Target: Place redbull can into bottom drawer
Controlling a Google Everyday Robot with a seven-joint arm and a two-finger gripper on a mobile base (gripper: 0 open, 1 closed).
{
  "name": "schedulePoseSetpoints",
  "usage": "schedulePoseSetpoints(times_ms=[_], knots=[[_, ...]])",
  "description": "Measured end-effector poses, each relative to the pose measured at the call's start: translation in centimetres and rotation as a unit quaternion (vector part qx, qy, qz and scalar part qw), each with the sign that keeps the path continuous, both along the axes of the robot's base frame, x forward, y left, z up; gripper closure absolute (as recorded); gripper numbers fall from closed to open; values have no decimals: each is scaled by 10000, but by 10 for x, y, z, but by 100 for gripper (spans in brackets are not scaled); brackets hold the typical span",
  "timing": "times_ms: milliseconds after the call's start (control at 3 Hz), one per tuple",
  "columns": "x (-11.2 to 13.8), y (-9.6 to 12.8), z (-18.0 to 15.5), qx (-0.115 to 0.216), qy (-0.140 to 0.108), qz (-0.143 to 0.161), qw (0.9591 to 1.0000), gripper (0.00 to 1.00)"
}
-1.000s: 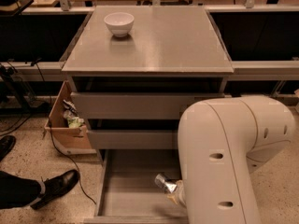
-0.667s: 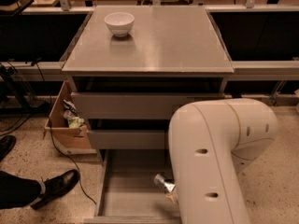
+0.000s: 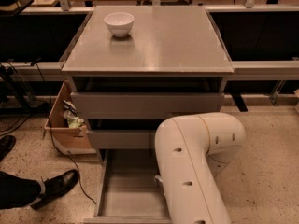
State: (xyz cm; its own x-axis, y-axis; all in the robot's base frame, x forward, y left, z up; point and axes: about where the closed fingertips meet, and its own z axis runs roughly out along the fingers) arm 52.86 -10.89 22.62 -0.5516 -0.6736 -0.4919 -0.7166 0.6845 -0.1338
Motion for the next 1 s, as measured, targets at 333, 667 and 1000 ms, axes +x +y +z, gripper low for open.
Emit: schedulePoseSetpoints(times_ms=[333,667,1000], knots=[[15,2,-30,70,-6,-97,9999,100],[23,3,-51,157,10,-144,9998,100],[29,4,-63,216,19,-159,9996,100]])
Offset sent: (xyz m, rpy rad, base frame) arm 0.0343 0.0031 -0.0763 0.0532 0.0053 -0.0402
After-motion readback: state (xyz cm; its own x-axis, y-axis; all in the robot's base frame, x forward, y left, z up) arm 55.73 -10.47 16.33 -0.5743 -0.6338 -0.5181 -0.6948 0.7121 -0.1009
